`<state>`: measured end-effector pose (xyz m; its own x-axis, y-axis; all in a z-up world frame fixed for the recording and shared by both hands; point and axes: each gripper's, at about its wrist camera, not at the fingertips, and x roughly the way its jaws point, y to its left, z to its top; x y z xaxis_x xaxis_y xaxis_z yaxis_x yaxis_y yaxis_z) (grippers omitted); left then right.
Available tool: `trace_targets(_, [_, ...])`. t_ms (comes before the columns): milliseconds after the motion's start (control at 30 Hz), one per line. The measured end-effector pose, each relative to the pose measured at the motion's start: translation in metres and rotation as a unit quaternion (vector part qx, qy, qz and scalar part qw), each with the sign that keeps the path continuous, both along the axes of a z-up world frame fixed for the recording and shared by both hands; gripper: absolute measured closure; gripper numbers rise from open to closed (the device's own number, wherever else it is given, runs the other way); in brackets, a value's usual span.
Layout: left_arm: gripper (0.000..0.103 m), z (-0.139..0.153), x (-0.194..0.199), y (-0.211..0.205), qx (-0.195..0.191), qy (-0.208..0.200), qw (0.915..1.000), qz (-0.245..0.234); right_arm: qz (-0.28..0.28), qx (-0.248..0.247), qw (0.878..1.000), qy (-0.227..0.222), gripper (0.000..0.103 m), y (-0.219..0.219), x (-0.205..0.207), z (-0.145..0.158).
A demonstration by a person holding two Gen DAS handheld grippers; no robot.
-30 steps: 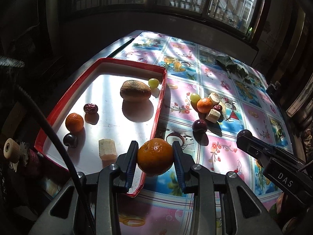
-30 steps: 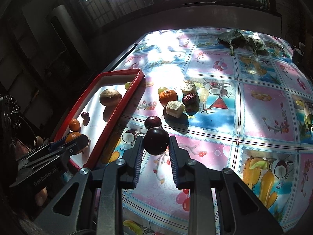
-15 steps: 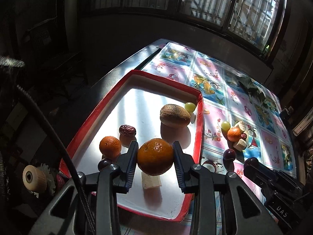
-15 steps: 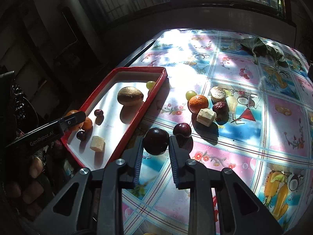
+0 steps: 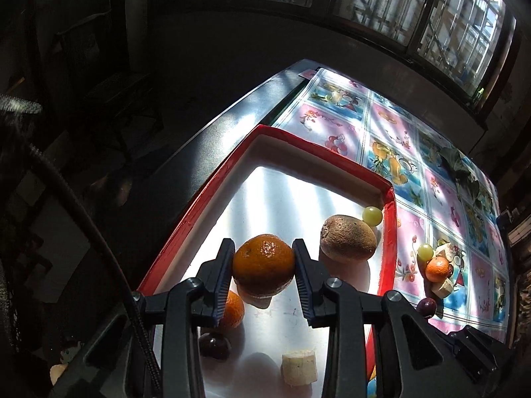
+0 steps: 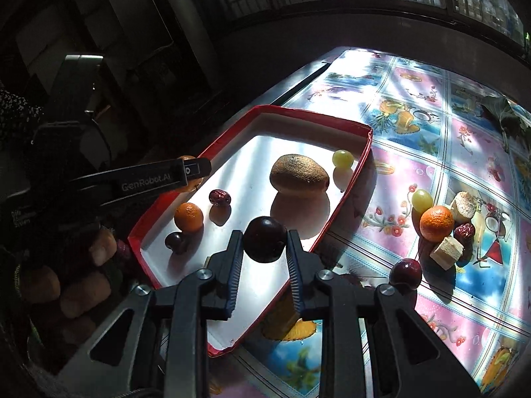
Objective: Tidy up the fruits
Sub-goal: 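Lower the mandarin orange into the tray and open the left tool, then move both open tools back toward the fruit pile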
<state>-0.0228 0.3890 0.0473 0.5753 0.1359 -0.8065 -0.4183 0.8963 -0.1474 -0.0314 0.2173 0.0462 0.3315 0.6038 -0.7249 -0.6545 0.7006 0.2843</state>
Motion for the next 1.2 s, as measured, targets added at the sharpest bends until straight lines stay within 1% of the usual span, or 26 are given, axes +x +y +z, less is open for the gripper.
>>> trace_targets(167, [0.068, -0.009, 0.024, 0.011, -0.002, 0.018, 0.9998, 0.007, 0.024, -0.021, 0.999, 0.007, 0.075, 0.029, 0.006, -0.013])
trace_targets(300, [0.068, -0.027, 0.04, 0.018, -0.015, 0.047, 0.9987, 0.009, 0.036, -0.039, 0.999, 0.013, 0.075, 0.044, 0.01, -0.025])
trace_targets(433, [0.068, -0.043, 0.045, 0.018, -0.025, 0.072, 0.9971, 0.009, 0.045, -0.053, 0.997, 0.024, 0.075, 0.049, 0.011, -0.037])
trace_targets(600, [0.068, -0.047, 0.046, 0.022, -0.036, 0.085, 0.9957, 0.012, 0.054, -0.071, 0.995, 0.031, 0.074, 0.055, 0.01, -0.049])
trace_targets(700, [0.066, -0.047, 0.047, 0.021, -0.035, 0.086, 0.9956, 0.01, 0.054, -0.07, 0.995, 0.034, 0.072, 0.053, 0.01, -0.051])
trace_targets(767, [0.064, -0.046, 0.046, 0.021, -0.035, 0.086, 0.9956, 0.009, 0.051, -0.067, 0.996, 0.037, 0.067, 0.052, 0.013, -0.05])
trace_targets(833, [0.062, -0.043, 0.042, 0.02, -0.032, 0.079, 0.9963, 0.011, 0.052, -0.061, 0.996, 0.035, 0.058, 0.048, 0.01, -0.047])
trace_targets(867, [0.06, -0.042, 0.041, 0.02, -0.029, 0.076, 0.9966, 0.014, 0.052, -0.059, 0.996, 0.031, 0.057, 0.045, 0.007, -0.043])
trace_targets(900, [0.058, -0.04, 0.038, 0.019, -0.027, 0.074, 0.9968, 0.016, 0.052, -0.057, 0.997, 0.028, 0.056, 0.044, 0.005, -0.04])
trace_targets(1033, [0.058, -0.03, 0.025, 0.014, -0.022, 0.057, 0.998, 0.017, 0.048, -0.045, 0.998, 0.025, 0.056, 0.032, -0.002, -0.03])
trace_targets(1200, [0.057, -0.018, 0.006, -0.001, -0.005, 0.037, 0.9991, 0.02, 0.028, -0.024, 0.999, 0.02, 0.056, 0.001, -0.012, -0.014])
